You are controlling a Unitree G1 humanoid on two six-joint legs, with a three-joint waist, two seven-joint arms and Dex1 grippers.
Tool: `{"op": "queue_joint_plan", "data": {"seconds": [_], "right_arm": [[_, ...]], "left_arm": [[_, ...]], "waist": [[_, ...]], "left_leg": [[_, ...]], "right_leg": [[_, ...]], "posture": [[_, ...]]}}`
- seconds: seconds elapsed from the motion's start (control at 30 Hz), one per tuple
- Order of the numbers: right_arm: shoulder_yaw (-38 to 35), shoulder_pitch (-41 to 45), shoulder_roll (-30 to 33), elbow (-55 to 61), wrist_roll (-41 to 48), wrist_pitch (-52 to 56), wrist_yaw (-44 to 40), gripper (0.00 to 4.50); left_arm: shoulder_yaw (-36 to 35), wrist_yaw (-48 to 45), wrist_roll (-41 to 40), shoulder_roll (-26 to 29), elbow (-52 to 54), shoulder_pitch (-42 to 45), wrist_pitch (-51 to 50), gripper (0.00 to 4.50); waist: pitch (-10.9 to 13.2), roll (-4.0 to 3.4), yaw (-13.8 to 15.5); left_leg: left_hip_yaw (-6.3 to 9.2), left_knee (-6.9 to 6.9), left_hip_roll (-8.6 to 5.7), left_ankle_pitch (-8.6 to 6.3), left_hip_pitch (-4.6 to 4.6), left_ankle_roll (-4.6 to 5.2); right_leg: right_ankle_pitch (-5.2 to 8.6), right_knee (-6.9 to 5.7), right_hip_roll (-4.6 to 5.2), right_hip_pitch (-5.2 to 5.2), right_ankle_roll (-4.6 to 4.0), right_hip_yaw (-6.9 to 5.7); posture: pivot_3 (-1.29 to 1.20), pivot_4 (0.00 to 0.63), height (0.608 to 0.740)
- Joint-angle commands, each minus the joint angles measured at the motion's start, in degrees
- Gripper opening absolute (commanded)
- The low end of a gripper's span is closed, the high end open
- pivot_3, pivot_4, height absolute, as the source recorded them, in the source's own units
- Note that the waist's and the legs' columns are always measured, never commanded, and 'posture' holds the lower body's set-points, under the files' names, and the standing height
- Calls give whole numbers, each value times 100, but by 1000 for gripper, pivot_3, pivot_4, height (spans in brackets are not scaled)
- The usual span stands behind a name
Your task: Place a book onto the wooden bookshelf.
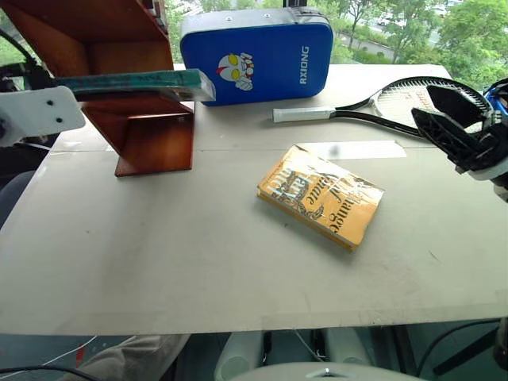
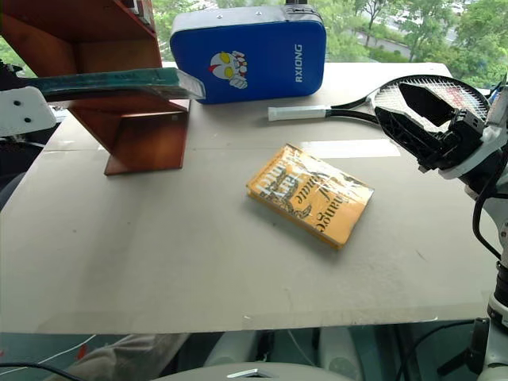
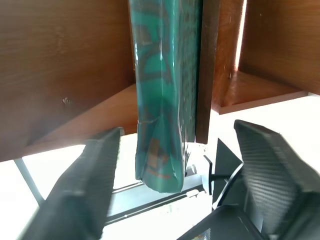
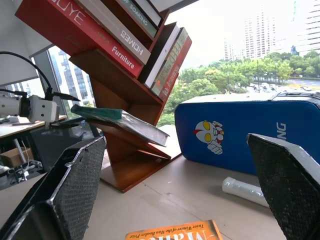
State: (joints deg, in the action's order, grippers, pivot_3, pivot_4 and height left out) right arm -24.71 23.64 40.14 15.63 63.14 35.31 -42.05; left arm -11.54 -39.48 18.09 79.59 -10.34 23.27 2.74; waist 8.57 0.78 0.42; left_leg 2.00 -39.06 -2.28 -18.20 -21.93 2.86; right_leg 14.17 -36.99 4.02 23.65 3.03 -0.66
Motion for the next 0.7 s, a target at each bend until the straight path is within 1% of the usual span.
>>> {"op": "queue_joint_plan", "data": {"seconds": [0.03,0.1,0.17,0.27,0.33,0.37,0.4,0.47,0.53,0.63,0.7], "right_arm": [[-108,85,-18,49,-58,-163,-24,4500],[-62,92,-23,10,-121,-190,-72,4500],[-16,82,-25,-45,-221,-227,-149,4500],[7,48,-5,-103,-343,-257,-250,4500],[24,-90,32,-145,-491,-313,-376,4500],[52,-290,53,-168,-657,-404,-513,4500],[126,-587,99,-189,-961,-595,-709,4500],[165,-1142,61,-223,-1338,-864,-898,4500],[129,-1429,-23,-247,-1484,-1009,-906,4500],[75,-2293,-118,-357,-2146,-1599,-1068,4500],[47,-2731,-192,-502,-2459,-2000,-1182,4500]], "left_arm": [[-586,218,-7,31,243,-137,-63,4446],[-853,329,-103,-109,385,-217,-123,4446],[-1146,320,-443,-411,666,-234,-302,4446],[-1353,58,-995,-825,1116,-344,-424,4446],[-1393,-275,-1674,-1304,1616,-595,-622,4446],[-1294,-345,-1999,-1672,1995,-851,-864,4446],[-1145,-232,-2380,-2198,2454,-1096,-1238,4446],[-858,-61,-2984,-3052,3188,-1633,-1936,4446],[-768,-20,-3288,-3482,3597,-1948,-2359,4446],[-297,88,-3673,-4297,4062,-2843,-2673,4446],[-85,111,-3743,-4554,4185,-3285,-2784,4446]], "waist": [[0,0,-4],[0,0,-8],[0,0,-3],[0,0,8],[-3,-3,15],[-4,-3,22],[-13,-12,36],[-28,-21,53],[-24,-8,28],[-25,-3,-4],[-31,-13,7]], "left_leg": [[0,0,0,0,-1,0],[0,0,0,0,-1,0],[0,-1,0,0,0,0],[3,-8,1,0,-1,0],[2,-10,2,0,0,-1],[1,-11,1,0,0,0],[3,-13,1,0,-1,0],[7,-14,1,-1,-2,1],[9,-19,1,-5,-9,7],[9,-24,2,-5,-9,6],[6,-15,3,-5,15,5]], "right_leg": [[0,0,0,0,0,0],[0,1,2,0,0,0],[0,0,4,1,0,1],[0,-4,10,0,0,0],[0,-5,12,-1,0,3],[0,-6,15,-1,-1,6],[0,-5,17,-2,-1,12],[-1,0,21,-10,-1,15],[-1,-9,21,-10,-1,15],[-1,-6,15,1,0,24],[-1,0,16,-19,0,32]], "posture": [[0,150,740],[0,150,740],[0,150,740],[0,150,740],[0,150,740],[0,150,740],[0,150,740],[0,150,740],[0,150,740],[0,150,740],[0,150,740]]}}
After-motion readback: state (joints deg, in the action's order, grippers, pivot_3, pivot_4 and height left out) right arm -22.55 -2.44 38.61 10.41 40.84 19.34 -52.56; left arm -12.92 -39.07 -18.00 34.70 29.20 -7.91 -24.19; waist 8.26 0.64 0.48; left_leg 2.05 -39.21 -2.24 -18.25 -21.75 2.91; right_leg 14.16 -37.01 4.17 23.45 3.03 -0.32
